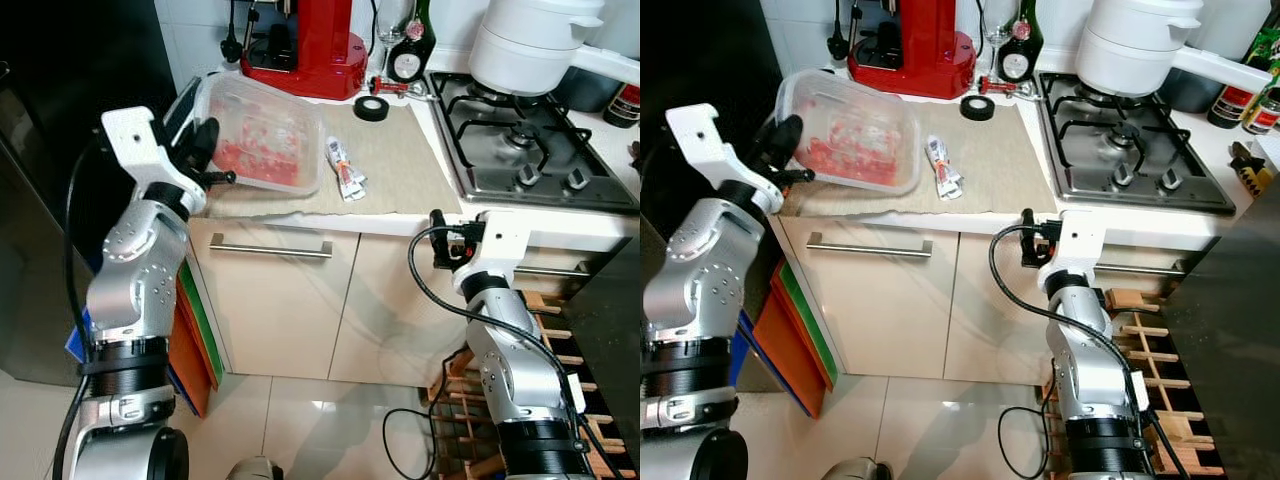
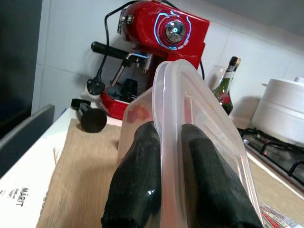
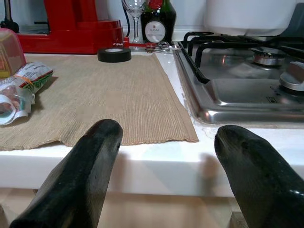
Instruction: Restocking fridge
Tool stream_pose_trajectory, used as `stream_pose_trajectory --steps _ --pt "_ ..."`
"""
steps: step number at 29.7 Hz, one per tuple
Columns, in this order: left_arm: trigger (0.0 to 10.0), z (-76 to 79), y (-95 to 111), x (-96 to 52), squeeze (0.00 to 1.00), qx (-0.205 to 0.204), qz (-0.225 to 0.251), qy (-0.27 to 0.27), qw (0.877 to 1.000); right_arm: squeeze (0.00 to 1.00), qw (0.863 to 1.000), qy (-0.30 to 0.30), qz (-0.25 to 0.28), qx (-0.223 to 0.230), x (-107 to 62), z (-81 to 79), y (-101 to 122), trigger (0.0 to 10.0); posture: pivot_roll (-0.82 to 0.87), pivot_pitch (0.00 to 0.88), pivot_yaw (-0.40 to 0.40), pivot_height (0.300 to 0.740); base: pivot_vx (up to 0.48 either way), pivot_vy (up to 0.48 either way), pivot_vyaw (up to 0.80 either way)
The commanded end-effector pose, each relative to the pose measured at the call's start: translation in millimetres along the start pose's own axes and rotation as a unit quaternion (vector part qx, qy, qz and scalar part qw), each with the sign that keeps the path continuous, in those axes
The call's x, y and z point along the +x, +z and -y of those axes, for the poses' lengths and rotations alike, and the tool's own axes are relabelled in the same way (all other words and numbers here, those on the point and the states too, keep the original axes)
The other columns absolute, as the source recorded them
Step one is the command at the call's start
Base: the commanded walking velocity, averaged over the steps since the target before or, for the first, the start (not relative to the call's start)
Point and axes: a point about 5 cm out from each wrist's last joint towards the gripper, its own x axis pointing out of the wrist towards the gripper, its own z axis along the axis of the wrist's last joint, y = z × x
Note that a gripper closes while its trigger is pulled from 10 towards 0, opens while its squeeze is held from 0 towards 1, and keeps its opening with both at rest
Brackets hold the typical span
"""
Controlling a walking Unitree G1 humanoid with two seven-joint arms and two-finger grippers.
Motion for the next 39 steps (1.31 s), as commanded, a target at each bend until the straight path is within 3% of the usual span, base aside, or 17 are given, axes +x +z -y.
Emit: stream_pose_trajectory --steps 1,2,3,10,16,30,35,39 --pt "1.3 2.4 -4.3 -0.7 0.00 0.017 -0.012 0.000 1.000 0.03 1.000 0.000 0.004 -0.001 1.9 0.7 1.4 10.0 0.15 0.000 -0.029 0.740 0.000 0.000 0.00" --pt "6.4 1.8 -5.2 -0.2 0.00 0.021 -0.015 0.004 1.000 0.03 1.000 0.001 0.004 -0.001 2.0 0.4 1.1 10.0 0.15 0.000 -0.030 0.740 0.000 0.000 0.00" --pt "10.0 1.0 -5.9 0.4 0.00 0.026 -0.017 0.009 0.999 0.03 1.000 0.002 0.004 -0.001 2.1 0.1 0.6 10.0 0.15 0.000 -0.030 0.740 0.000 0.000 0.00" --pt "10.0 -1.5 -10.5 1.6 0.00 0.036 -0.020 0.033 0.999 0.03 1.000 0.005 0.003 -0.003 2.5 -0.4 -0.3 10.0 0.14 0.000 -0.031 0.740 0.000 0.000 0.00" --pt "10.0 5.4 -1.3 3.9 0.00 0.044 0.005 0.037 0.998 0.03 1.000 0.006 0.003 -0.006 2.5 0.5 -1.2 10.0 0.14 0.000 -0.034 0.740 0.000 0.000 0.00" --pt "10.0 6.5 -5.4 7.3 0.00 0.038 -0.004 0.049 0.998 0.03 1.000 0.009 0.001 -0.006 1.0 -2.3 -4.4 10.0 0.14 0.000 -0.033 0.740 0.000 0.000 0.00" --pt "10.0 7.0 -5.0 8.3 0.00 0.039 -0.004 0.049 0.998 0.03 1.000 0.009 0.000 -0.007 0.7 -1.7 -4.9 10.0 0.14 0.000 -0.033 0.740 -0.331 0.000 0.00" --pt "10.0 5.2 1.8 8.8 0.00 0.070 0.018 0.061 0.995 0.03 1.000 0.008 -0.001 -0.008 0.4 -1.1 -5.3 10.0 0.14 0.000 -0.034 0.740 -0.173 0.000 0.00"
